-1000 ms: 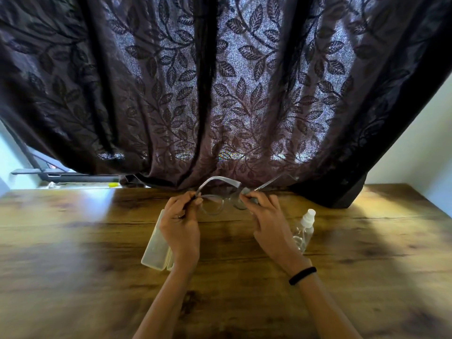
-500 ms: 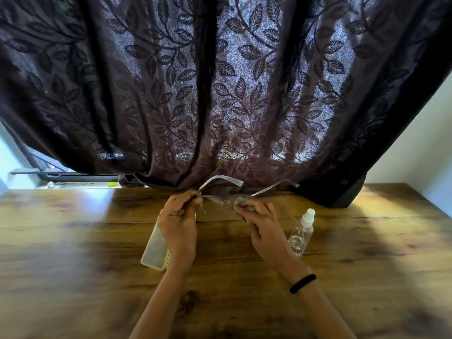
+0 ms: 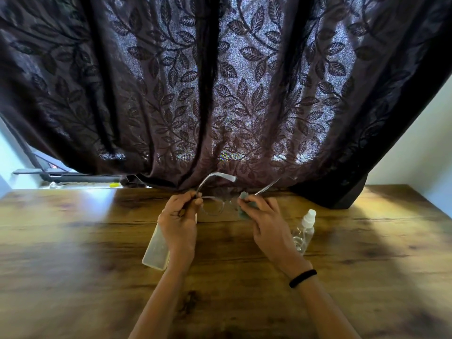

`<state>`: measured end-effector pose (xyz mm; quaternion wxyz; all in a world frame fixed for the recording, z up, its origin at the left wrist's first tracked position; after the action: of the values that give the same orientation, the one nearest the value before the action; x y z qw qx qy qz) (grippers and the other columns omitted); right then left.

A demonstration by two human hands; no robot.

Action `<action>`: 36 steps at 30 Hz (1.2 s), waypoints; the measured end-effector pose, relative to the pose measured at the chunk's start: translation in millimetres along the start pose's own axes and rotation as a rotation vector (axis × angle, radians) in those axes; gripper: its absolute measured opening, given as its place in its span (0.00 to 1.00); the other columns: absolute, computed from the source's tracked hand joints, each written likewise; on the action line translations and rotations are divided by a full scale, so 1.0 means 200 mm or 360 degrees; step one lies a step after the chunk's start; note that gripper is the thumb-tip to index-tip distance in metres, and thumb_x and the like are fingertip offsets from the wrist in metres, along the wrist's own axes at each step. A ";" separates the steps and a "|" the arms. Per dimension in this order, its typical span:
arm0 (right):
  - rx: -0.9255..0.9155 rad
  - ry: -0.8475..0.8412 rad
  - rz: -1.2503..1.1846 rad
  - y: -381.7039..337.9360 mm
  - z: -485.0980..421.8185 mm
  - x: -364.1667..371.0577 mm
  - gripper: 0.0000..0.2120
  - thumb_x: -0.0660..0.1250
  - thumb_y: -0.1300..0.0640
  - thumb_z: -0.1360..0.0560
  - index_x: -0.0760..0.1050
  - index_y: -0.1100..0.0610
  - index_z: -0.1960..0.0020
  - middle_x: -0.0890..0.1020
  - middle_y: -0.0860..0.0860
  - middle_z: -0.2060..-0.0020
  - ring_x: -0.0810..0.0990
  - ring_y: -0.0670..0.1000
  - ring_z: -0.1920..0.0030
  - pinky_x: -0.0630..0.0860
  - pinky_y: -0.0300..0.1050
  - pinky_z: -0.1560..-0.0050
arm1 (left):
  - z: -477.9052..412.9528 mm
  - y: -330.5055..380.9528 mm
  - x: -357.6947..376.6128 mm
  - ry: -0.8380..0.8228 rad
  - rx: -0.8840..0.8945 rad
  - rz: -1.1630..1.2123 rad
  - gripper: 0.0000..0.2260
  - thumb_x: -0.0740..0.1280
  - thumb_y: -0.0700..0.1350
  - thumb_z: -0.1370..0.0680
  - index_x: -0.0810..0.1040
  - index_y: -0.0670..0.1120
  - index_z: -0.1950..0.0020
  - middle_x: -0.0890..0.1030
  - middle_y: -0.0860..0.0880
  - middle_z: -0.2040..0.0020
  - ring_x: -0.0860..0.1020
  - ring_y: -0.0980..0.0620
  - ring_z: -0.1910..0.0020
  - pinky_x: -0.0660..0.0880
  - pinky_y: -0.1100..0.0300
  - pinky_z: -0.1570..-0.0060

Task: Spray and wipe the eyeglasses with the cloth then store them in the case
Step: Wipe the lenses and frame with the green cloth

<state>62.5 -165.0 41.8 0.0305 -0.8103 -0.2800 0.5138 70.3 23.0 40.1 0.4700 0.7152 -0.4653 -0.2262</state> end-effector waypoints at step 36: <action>0.0655 -0.0512 -0.0209 0.30 0.27 0.31 0.20 0.68 0.60 0.28 0.70 0.51 0.37 0.76 0.50 0.39 0.67 0.53 0.36 0.67 0.46 0.37 | 0.02 -0.09 -0.03 0.0118 -0.0085 -0.0042 0.15 0.71 0.33 0.31 0.79 0.54 0.56 0.80 0.52 0.60 0.80 0.46 0.57 0.77 0.48 0.51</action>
<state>61.5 -198.0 -54.7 0.1831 -0.6752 -0.2227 0.6790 73.0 28.8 23.0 0.5028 0.7163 -0.4318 -0.2182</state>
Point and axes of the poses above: each hand's wrist, its own z-axis away from the middle knuckle, its own x-axis out of the palm, y = z × x, the point moved 7 cm from there along -z, towards the middle knuckle
